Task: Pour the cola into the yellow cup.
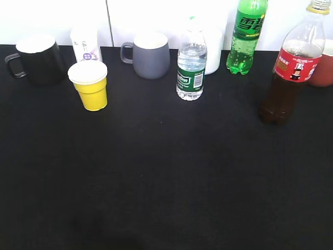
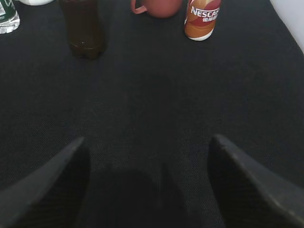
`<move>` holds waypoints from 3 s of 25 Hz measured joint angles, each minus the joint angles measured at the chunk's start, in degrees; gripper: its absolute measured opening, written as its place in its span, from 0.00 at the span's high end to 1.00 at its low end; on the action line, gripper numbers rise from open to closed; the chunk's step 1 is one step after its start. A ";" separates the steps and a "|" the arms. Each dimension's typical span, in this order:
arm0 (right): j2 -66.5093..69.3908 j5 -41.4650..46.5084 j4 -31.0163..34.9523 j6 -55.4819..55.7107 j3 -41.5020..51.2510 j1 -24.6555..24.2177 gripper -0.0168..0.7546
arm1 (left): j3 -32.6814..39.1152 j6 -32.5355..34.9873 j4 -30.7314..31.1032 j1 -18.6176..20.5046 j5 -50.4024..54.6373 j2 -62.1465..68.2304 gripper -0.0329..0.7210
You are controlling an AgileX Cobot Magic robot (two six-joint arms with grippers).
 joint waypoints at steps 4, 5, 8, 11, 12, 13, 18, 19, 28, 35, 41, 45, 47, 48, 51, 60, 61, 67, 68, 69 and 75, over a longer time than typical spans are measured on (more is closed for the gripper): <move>0.00 0.00 0.00 0.00 0.00 0.00 0.22 | 0.00 0.00 0.00 0.00 0.00 0.00 0.29; 0.00 0.00 0.00 0.00 0.00 0.00 0.22 | 0.00 0.00 0.00 0.00 0.00 0.00 0.29; 0.00 0.00 0.00 0.00 0.00 0.00 0.22 | 0.00 0.00 0.00 0.00 0.00 0.00 0.29; 0.00 0.00 0.00 0.00 0.00 0.00 0.22 | 0.00 0.00 -0.12 0.00 0.00 0.00 0.29; 0.00 0.00 0.00 0.00 0.00 0.00 0.22 | 0.00 0.00 -0.16 0.00 0.00 0.00 0.29; 0.00 0.00 0.00 0.00 0.00 0.00 0.22 | 0.00 0.00 -0.16 0.00 0.00 0.00 0.29; 0.00 0.00 0.00 0.00 0.00 0.00 0.22 | -3.46 0.17 -0.27 0.00 -14.89 10.00 0.29; 0.00 0.00 0.00 0.00 0.00 0.00 0.22 | -4.29 1.73 -0.79 0.00 -20.52 13.76 0.29; 0.00 0.00 0.00 0.00 0.00 0.00 0.22 | -4.89 3.90 -5.85 -12.66 -69.07 50.04 0.29; 0.00 0.00 0.00 0.00 0.00 0.00 0.22 | 8.08 3.90 -8.95 -19.66 -92.21 61.84 0.29; 0.00 0.00 0.00 0.00 0.00 0.00 0.22 | 16.08 3.90 -5.00 -19.66 -117.60 80.95 0.29; 0.00 0.00 0.00 0.00 0.00 0.00 0.22 | 13.53 2.31 -4.91 -19.66 -127.82 95.78 0.06; 0.00 0.00 0.00 0.00 0.00 0.00 0.22 | 8.41 1.89 -4.91 -19.66 -128.47 103.19 0.06; 0.00 0.00 0.00 0.00 0.00 0.00 0.22 | 5.99 1.89 -4.91 -19.66 -128.53 106.44 0.06; 0.00 0.00 0.00 0.00 0.00 0.00 0.22 | -0.32 1.74 -3.47 -19.66 -128.13 113.48 0.06; 0.00 0.00 0.00 0.00 0.00 0.00 0.22 | -14.76 1.94 -3.00 -19.20 -126.29 124.51 0.24; 0.00 0.00 0.00 0.00 0.00 0.00 0.22 | -14.76 1.94 -2.31 -19.08 -126.29 124.51 0.31; 0.00 0.00 0.00 0.00 0.00 0.00 0.22 | -6.97 1.53 3.52 -19.08 -125.35 117.86 0.38; 0.00 0.00 0.00 0.00 0.00 0.00 0.22 | -4.47 -0.31 6.80 -19.08 -125.30 114.13 0.38; 0.00 0.00 0.00 0.00 0.00 0.00 0.22 | -2.62 -2.27 10.82 -19.08 -125.17 110.56 0.38; 0.00 0.00 0.00 0.00 0.00 0.00 0.22 | -0.41 -14.54 35.19 -19.13 -122.29 98.50 0.38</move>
